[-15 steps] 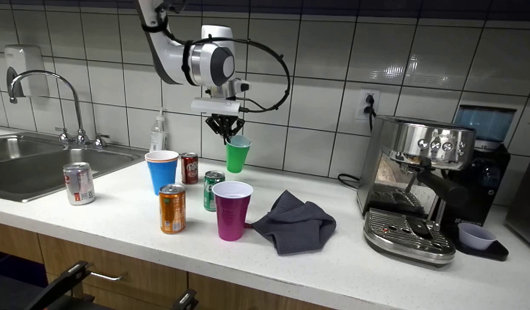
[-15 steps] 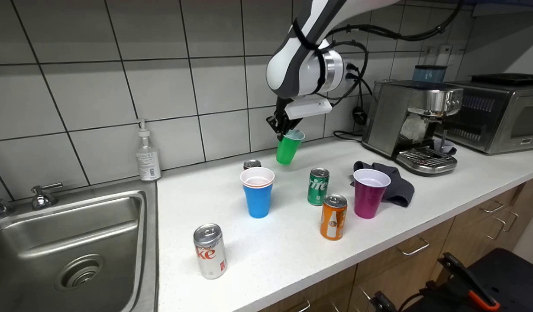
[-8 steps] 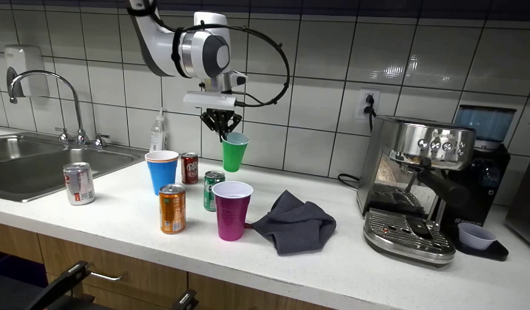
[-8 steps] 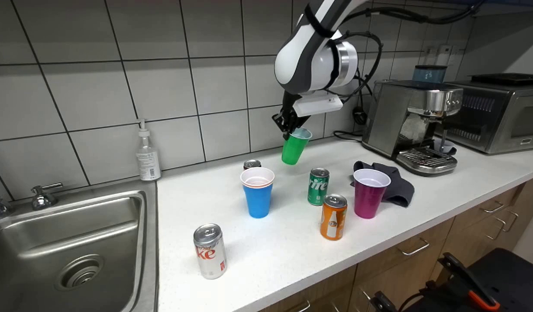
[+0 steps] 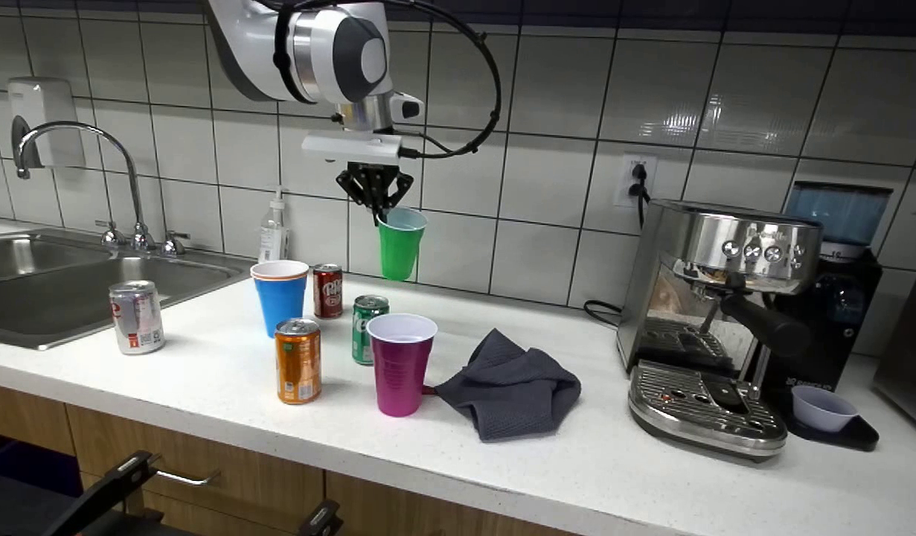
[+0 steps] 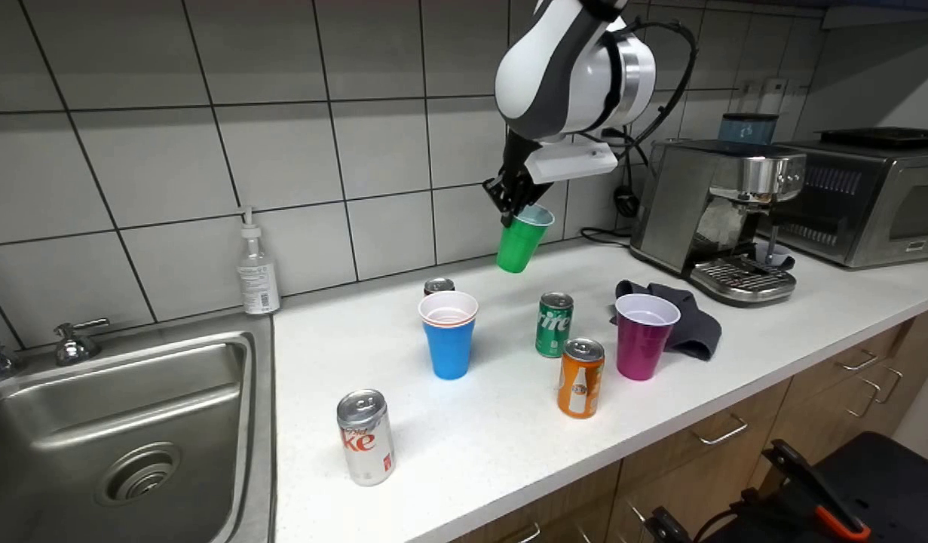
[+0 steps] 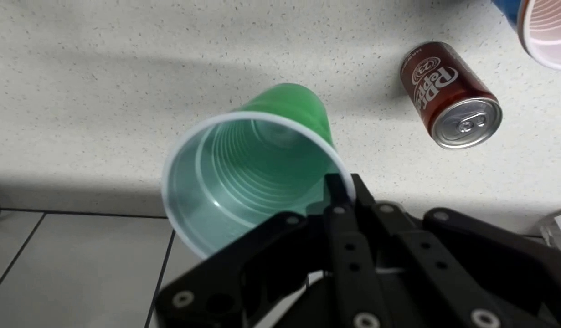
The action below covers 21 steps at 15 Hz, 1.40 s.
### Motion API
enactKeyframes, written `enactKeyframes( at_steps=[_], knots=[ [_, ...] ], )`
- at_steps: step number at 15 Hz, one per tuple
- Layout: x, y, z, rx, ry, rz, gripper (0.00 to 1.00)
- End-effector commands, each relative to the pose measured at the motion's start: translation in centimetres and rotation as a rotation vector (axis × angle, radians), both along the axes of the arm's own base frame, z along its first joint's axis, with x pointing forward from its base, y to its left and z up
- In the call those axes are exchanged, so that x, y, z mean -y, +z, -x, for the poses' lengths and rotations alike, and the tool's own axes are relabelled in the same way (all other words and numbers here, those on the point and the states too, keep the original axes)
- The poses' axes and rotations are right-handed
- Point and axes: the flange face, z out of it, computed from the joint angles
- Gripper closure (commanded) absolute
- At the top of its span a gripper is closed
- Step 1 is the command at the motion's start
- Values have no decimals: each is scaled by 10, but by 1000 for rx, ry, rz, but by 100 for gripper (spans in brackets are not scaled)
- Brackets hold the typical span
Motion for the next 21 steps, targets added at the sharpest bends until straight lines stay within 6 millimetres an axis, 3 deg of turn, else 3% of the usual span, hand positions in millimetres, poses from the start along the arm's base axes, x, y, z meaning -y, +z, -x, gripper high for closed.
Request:
enactKeyframes(
  at_steps=[1,21],
  knots=[
    [-5,18,21,20,33,7,99],
    [-63,50,29,-115,140,2,99]
  ],
)
